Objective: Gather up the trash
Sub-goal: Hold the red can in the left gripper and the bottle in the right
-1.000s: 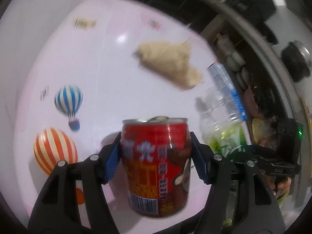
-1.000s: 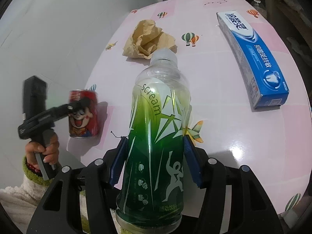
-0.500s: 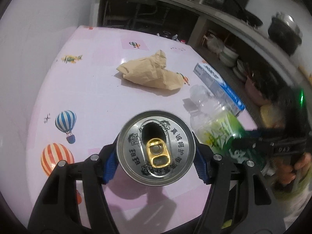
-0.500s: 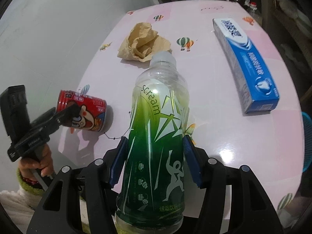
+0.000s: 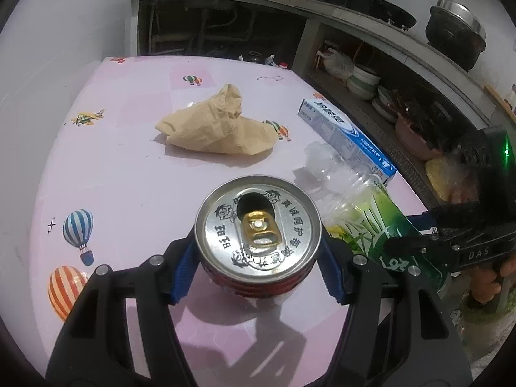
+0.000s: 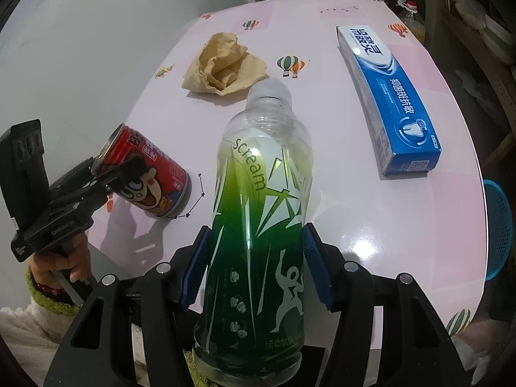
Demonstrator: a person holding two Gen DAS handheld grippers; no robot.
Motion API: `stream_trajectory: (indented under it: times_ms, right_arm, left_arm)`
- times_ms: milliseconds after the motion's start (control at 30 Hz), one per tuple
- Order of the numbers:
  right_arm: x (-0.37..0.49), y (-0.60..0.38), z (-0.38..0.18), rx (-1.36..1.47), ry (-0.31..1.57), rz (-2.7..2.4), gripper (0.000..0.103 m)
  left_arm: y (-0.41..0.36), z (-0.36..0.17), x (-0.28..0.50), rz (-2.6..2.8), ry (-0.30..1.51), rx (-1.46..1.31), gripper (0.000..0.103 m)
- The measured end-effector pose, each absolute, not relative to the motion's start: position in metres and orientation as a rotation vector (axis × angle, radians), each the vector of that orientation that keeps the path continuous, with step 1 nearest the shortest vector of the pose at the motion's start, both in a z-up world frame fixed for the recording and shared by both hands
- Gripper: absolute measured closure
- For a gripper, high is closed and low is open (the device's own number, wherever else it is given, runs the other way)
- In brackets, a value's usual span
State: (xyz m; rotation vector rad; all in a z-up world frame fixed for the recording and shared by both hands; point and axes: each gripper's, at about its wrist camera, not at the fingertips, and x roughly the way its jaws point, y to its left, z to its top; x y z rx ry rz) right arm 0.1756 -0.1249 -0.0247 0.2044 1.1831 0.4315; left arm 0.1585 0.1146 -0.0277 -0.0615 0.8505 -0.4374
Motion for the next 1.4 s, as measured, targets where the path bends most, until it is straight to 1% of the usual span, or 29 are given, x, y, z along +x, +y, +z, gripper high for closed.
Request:
stream_trajectory:
  times_ms: [100, 233, 400, 600, 800, 1267, 1400]
  right_arm:
    - [0.18, -0.13, -0.025, 0.234, 1.182, 0.431, 0.039]
    - [0.19, -0.134, -0.027, 0.291, 1.178, 0.447, 0.037]
    - [0.204, -0.131, -0.036, 0.304, 1.186, 0.433, 0.037]
    - [0.214, -0.127, -0.046, 0.288, 1.202, 0.406, 0.037]
    - [0.216, -0.128, -0.045, 0.294, 1.216, 0.404, 0.037]
    - [0.213, -0.139, -0.044, 0.345, 1.194, 0.384, 0.037]
    - [0.212, -0.141, -0.045, 0.365, 1.194, 0.39, 0.041]
  left_arm:
    - [0.115, -0.028, 0.158, -0.441, 0.841, -0.075, 0.041]
    - [0.119, -0.03, 0.16, -0.452, 0.831, -0.116, 0.041]
    - [0.123, -0.032, 0.161, -0.466, 0.82, -0.157, 0.041]
    - [0.119, -0.033, 0.16, -0.468, 0.803, -0.145, 0.041]
    - [0.116, -0.036, 0.16, -0.472, 0.8, -0.131, 0.039]
    - [0.103, -0.039, 0.151, -0.443, 0.786, -0.057, 0.037]
    - [0.1, -0.04, 0.15, -0.433, 0.785, -0.038, 0.037]
